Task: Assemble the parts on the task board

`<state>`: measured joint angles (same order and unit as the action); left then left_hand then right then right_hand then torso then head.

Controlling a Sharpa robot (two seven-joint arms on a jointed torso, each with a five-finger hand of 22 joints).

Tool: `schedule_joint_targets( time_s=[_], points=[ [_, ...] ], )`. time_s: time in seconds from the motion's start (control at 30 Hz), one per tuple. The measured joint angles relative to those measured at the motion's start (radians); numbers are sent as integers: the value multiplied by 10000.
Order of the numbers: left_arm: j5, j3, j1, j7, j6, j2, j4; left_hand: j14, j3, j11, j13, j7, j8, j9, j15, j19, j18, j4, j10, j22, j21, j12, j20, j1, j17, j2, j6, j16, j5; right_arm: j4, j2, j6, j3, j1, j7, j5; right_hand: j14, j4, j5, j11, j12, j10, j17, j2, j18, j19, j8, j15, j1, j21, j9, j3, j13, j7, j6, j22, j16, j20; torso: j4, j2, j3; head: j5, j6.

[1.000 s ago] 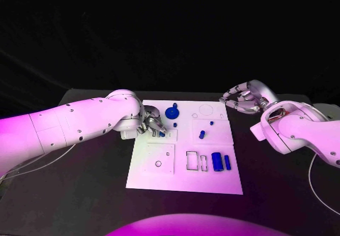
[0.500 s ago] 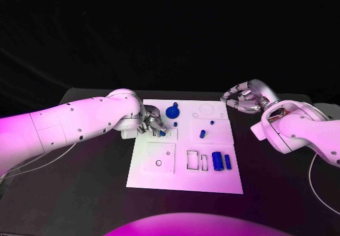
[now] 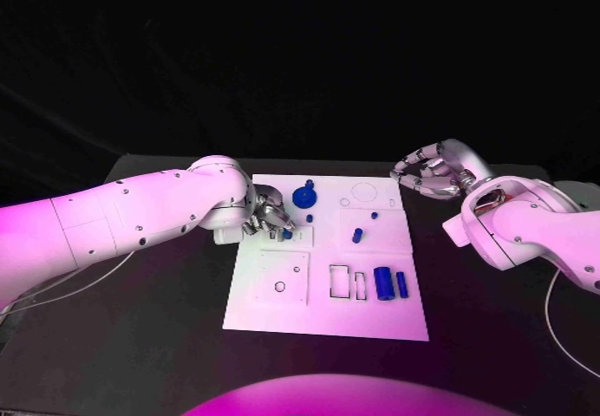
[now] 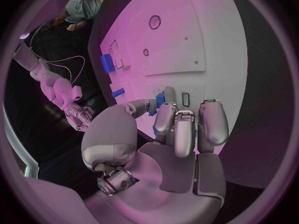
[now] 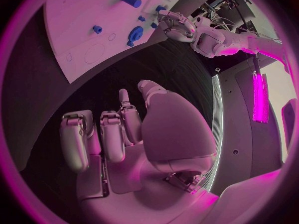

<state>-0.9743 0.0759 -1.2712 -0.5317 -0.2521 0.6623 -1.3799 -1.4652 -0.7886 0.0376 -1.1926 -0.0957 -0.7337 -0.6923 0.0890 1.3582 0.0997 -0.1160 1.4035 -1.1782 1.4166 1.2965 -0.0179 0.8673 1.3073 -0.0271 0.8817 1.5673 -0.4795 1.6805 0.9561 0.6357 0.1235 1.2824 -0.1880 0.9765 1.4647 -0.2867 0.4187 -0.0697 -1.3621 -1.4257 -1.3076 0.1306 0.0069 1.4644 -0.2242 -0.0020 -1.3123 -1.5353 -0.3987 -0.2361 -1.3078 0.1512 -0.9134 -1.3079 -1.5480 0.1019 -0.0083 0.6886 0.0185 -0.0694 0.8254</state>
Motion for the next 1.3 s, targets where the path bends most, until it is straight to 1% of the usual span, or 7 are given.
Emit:
schedule_joint_targets(
  time_s=[0.17,0.23,0.33,0.6,0.83,0.97,1.3],
  points=[
    [23,-2,-10,-6,-35,10,-9,0,-14,0,-21,0,4,31,0,0,0,-14,1,0,0,46,0,-26,0,26,0,0,22,0,1,0,0,0,0,1,0,0,55,0,0,0,0,0,-1,0,0,0,0,0,0,0,1,0,0,0,0,0,0,2,2,8,6],
    [30,-2,-19,-10,-61,7,-3,1,-15,0,-51,0,6,50,0,0,-161,-15,1,-20,37,46,0,-26,0,26,0,0,56,1,1,0,0,0,0,1,0,0,55,0,0,0,0,1,0,0,0,0,1,0,0,0,1,0,0,1,0,0,0,4,2,9,7],
    [34,-1,-42,-20,-129,-21,26,1,-15,0,-53,0,7,75,-1,0,-161,-15,2,-29,37,46,0,-27,0,25,0,0,60,1,1,0,0,0,0,2,0,0,55,0,0,0,1,42,-1,0,0,0,43,0,0,0,1,0,0,1,0,0,0,6,2,9,15],
    [31,2,-92,-61,-318,-56,63,1,-15,31,-49,2,38,111,-1,0,-160,-15,39,-40,37,46,0,-33,0,18,2,0,79,1,2,0,0,0,0,3,0,0,94,0,0,0,2,40,0,0,0,0,40,0,-1,-55,2,0,0,2,0,0,0,7,0,22,39],
    [61,-4,-104,-67,-432,-49,67,1,-15,20,-39,2,62,134,-1,-1,-160,-15,54,-48,37,46,0,-62,2,-12,2,0,58,-7,-4,0,0,-3,1,3,0,0,94,0,0,0,2,40,-1,0,0,0,40,0,-1,-55,2,0,0,3,0,1,12,3,-1,31,45],
    [129,-8,-111,-69,-501,-28,67,1,-12,50,-39,66,62,137,-2,35,-160,-12,87,-62,37,46,36,-86,8,-36,67,0,57,-9,-5,0,0,-6,3,3,0,0,94,0,0,0,2,40,-1,1,0,0,40,0,9,-55,3,0,0,3,0,1,12,-1,-4,16,53],
    [399,-18,-146,-64,-640,-29,62,1,-10,47,-72,71,63,147,-2,72,-159,-9,89,-74,36,46,-1,-85,7,-35,105,-1,58,-12,-5,0,0,-9,5,3,0,0,94,0,0,0,3,40,-1,1,0,0,40,0,9,-55,3,0,0,4,0,1,10,-3,-4,1,67]
  ],
)
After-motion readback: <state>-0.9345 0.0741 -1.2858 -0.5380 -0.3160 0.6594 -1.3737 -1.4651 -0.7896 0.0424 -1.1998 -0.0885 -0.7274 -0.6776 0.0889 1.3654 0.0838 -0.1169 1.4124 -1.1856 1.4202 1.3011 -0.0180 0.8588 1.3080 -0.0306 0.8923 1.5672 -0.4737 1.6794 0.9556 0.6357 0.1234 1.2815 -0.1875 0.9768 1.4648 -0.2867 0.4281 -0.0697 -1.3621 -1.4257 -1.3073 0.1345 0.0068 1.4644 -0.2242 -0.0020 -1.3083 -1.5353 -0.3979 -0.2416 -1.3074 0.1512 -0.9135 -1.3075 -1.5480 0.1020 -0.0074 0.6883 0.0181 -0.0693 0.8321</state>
